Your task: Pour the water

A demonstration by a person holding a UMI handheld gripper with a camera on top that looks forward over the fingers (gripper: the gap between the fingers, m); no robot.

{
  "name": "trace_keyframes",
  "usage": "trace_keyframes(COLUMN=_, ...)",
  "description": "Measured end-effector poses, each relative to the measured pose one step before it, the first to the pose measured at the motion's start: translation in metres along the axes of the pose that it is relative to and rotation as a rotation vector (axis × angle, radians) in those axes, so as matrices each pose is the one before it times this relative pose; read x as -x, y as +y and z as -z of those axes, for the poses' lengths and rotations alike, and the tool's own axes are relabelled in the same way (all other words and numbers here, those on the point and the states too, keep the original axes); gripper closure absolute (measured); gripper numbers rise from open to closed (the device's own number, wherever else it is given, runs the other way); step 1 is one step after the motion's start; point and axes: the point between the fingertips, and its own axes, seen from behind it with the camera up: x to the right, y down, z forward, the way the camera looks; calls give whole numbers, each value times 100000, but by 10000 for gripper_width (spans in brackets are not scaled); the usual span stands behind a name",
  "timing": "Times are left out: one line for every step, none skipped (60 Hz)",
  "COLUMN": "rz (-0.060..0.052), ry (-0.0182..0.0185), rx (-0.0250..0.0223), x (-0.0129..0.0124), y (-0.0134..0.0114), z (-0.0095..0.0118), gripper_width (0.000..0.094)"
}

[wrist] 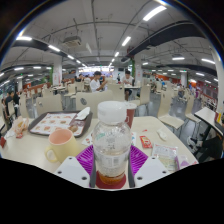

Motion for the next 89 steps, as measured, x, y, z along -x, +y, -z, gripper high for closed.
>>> trace_keyframes(rz=4, ry=36, rx=1, x=-9, y=163, z=124, gripper_width=499)
trace_keyframes(rz=-417, ry=146, rx=-360, x=10, y=10, z=124, gripper_width=493)
trace_keyframes(rz=-687, ry=247, rx=-100, x=-44, y=39, z=115, gripper_width=486)
trace_keyframes(rz=-702, ry=128, rx=-18, x=-55, y=-291, z=29, gripper_width=474)
trace_keyframes(rz=-418, ry=-45, rx=-116, x=-11, y=-27, z=73, gripper_width=464)
trace_keyframes(rz=-55, ry=-60, rx=-47, x=5, y=-38, z=6, gripper_width=456)
trace_keyframes(rz=197, ry=-80, rx=-112, x=-13, y=-41, z=-22, gripper_width=439)
trace_keyframes(rz=265, ry=-96, rx=-72, x=12, y=-23, z=-18, gripper_width=426)
trace_keyframes(rz=293, ry=-116, rx=117, x=33, y=4, z=-21, gripper_width=415)
trace_keyframes(rz=240, ry=-19, rx=196, x=3, y=-4, z=-19, gripper_width=398)
trace_keyframes(rz=115, ry=-12, rx=486, x=-31, y=232, z=-323, gripper_width=385)
trace_keyframes(rz=151, ry=170, rx=1402, x=5, y=165, z=53, gripper_width=374)
trace_keyframes(rz=32, ry=286, rx=1678, x=-61, y=277, z=36, gripper_width=352)
trace_keyframes(rz=-46, ry=48, rx=1842, x=-90, y=492, z=-64, gripper_width=315)
trace_keyframes(rz=-186, ry=-9, rx=1939, x=20, y=364, z=50, gripper_width=259)
trace_keyframes(rz=-378, ry=148, rx=1925, x=83, y=173, z=184, gripper_width=211)
trace_keyframes(rz=-453, ry=273, rx=1635, x=-50, y=266, z=120, gripper_width=129)
trace_keyframes(rz=-410, ry=189, rx=1127, x=-120, y=320, z=36, gripper_width=73)
trace_keyframes(rz=-418, ry=337, rx=860, x=-66, y=137, z=201, gripper_width=98)
trace_keyframes(rz=-362, ry=637, rx=824, x=-133, y=154, z=260, gripper_width=115)
trace_keyframes(rz=-235, ry=868, rx=591, x=-66, y=-44, z=419, gripper_width=117)
trace_keyframes(rz=-74, ry=834, rx=41, x=-206, y=208, z=55, gripper_width=104)
trace_keyframes(rz=44, ry=852, rx=302, x=-144, y=12, z=316, gripper_width=89)
trace_keyframes(rz=229, ry=660, rx=549, x=-90, y=65, z=363, gripper_width=82)
trace_keyframes(rz=361, ry=635, rx=672, x=-81, y=96, z=376, gripper_width=81)
trace_keyframes(rz=481, ry=274, rx=521, x=2, y=67, z=417, gripper_width=84)
trace_keyframes(rz=438, ry=39, rx=317, x=71, y=22, z=452, gripper_width=86)
trace_keyframes(rz=270, ry=51, rx=538, x=-142, y=-11, z=355, gripper_width=88)
trace_keyframes(rz=327, ry=286, rx=477, x=63, y=59, z=510, gripper_width=89)
trace_keyframes(rz=318, ry=361, rx=595, x=75, y=76, z=555, gripper_width=87)
trace_keyframes(rz=330, ry=287, rx=582, x=4, y=76, z=637, gripper_width=88)
trace_keyframes(rz=341, ry=176, rx=443, x=109, y=53, z=586, gripper_width=91)
trace_keyframes(rz=318, ry=24, rx=355, x=145, y=59, z=603, gripper_width=88)
trace_keyframes(rz=237, ry=-5, rx=380, x=144, y=48, z=627, gripper_width=89)
trace_keyframes(rz=174, ry=46, rx=380, x=159, y=54, z=635, gripper_width=88)
trace_keyframes(rz=65, ry=130, rx=420, x=157, y=59, z=681, gripper_width=89)
trace_keyframes(rz=-78, ry=50, rx=550, x=133, y=10, z=507, gripper_width=89)
trace_keyframes(rz=-216, ry=203, rx=643, x=187, y=149, z=788, gripper_width=86)
trace_keyframes(rz=-267, ry=315, rx=871, x=168, y=194, z=810, gripper_width=86)
trace_keyframes(rz=-149, ry=360, rx=842, x=70, y=153, z=660, gripper_width=90)
trace_keyframes(rz=-134, ry=275, rx=706, x=211, y=146, z=760, gripper_width=87)
trace_keyframes(rz=12, ry=76, rx=421, x=225, y=109, z=723, gripper_width=87)
trace_keyframes(rz=92, ry=92, rx=375, x=202, y=127, z=716, gripper_width=86)
trace_keyframes(rz=68, ry=284, rx=392, x=163, y=145, z=713, gripper_width=85)
trace_keyframes(rz=88, ry=427, rx=391, x=96, y=159, z=672, gripper_width=85)
trace_keyframes(rz=106, ry=170, rx=358, x=175, y=139, z=658, gripper_width=88)
trace_keyframes(rz=59, ry=-172, rx=470, x=174, y=22, z=393, gripper_width=87)
trace_keyframes(rz=87, ry=-60, rx=-10, x=262, y=137, z=736, gripper_width=87)
trace_keyframes(rz=-15, ry=-110, rx=-76, x=212, y=38, z=595, gripper_width=85)
trace_keyframes(rz=-71, ry=-96, rx=-171, x=237, y=38, z=575, gripper_width=85)
trace_keyframes(rz=-55, ry=-38, rx=-125, x=211, y=30, z=550, gripper_width=85)
trace_keyframes(rz=-39, ry=-28, rx=62, x=204, y=60, z=544, gripper_width=86)
trace_keyframes(rz=-9, ry=-17, rx=202, x=184, y=80, z=511, gripper_width=86)
trace_keyframes(rz=-8, ry=-127, rx=270, x=164, y=-59, z=361, gripper_width=83)
trace_keyframes(rz=116, ry=-73, rx=-143, x=214, y=15, z=468, gripper_width=83)
trace_keyframes(rz=73, ry=-175, rx=-179, x=208, y=-39, z=448, gripper_width=85)
trace_keyframes(rz=43, ry=-72, rx=-175, x=191, y=-29, z=420, gripper_width=88)
trace_keyframes(rz=19, ry=52, rx=-31, x=180, y=-55, z=440, gripper_width=86)
trace_keyframes(rz=78, ry=-115, rx=-131, x=172, y=-71, z=359, gripper_width=85)
trace_keyframes(rz=146, ry=-203, rx=-295, x=156, y=-105, z=333, gripper_width=88)
trace_keyframes(rz=172, ry=-198, rx=-362, x=166, y=-116, z=296, gripper_width=85)
trace_keyframes(rz=145, ry=-95, rx=-291, x=154, y=-113, z=257, gripper_width=84)
trace_keyframes(rz=97, ry=-34, rx=-264, x=115, y=-65, z=248, gripper_width=86)
trace_keyframes(rz=126, ry=-38, rx=-315, x=87, y=-102, z=239, gripper_width=87)
trace_keyframes(rz=165, ry=-174, rx=-381, x=114, y=-120, z=87, gripper_width=86)
trace_keyframes(rz=277, ry=-92, rx=-325, x=98, y=-129, z=240, gripper_width=86)
trace_keyframes(rz=289, ry=32, rx=-259, x=15, y=-40, z=179, gripper_width=86)
trace_keyframes(rz=361, ry=33, rx=-441, x=-7, y=-96, z=158, gripper_width=84)
trace_keyframes(rz=445, ry=107, rx=-605, x=-1, y=-180, z=157, gripper_width=87)
trace_keyframes(rz=275, ry=43, rx=-569, x=26, y=-172, z=152, gripper_width=87)
trace_keyframes(rz=24, ry=-159, rx=-311, x=86, y=-113, z=147, gripper_width=85)
trace_keyframes(rz=-184, ry=-324, rx=36, x=117, y=-56, z=-54, gripper_width=87)
trace_keyframes(rz=-342, ry=-386, rx=269, x=102, y=9, z=99, gripper_width=87)
trace_keyframes(rz=-303, ry=-377, rx=268, x=125, y=12, z=108, gripper_width=85)
trace_keyframes(rz=-187, ry=-252, rx=56, x=115, y=-2, z=89, gripper_width=87)
trace_keyframes(rz=-78, ry=-53, rx=-210, x=72, y=-54, z=94, gripper_width=87)
trace_keyframes(rz=-20, ry=45, rx=-292, x=53, y=-60, z=72, gripper_width=87)
trace_keyframes(rz=-61, ry=-55, rx=-161, x=54, y=-42, z=53, gripper_width=90)
trace_keyframes(rz=-174, ry=-210, rx=104, x=97, y=41, z=68, gripper_width=91)
trace_keyframes(rz=-225, ry=-346, rx=363, x=118, y=54, z=81, gripper_width=90)
trace_keyframes(rz=-265, ry=-417, rx=456, x=139, y=39, z=80, gripper_width=90)
trace_keyframes(rz=-319, ry=-408, rx=407, x=131, y=53, z=77, gripper_width=89)
trace_keyframes(rz=-366, ry=-424, rx=321, x=160, y=49, z=30, gripper_width=89)
trace_keyframes(rz=-319, ry=-402, rx=197, x=134, y=14, z=21, gripper_width=90)
trace_keyframes(rz=-197, ry=-352, rx=61, x=154, y=-6, z=9, gripper_width=92)
trace_keyframes(rz=-128, ry=-229, rx=-118, x=119, y=-7, z=-16, gripper_width=91)
trace_keyframes(rz=-219, ry=-110, rx=-125, x=101, y=5, z=-13, gripper_width=91)
trace_keyframes(rz=-301, ry=-63, rx=-132, x=69, y=7, z=-1, gripper_width=92)
trace_keyframes(rz=-297, ry=-62, rx=-94, x=80, y=-14, z=2, gripper_width=90)
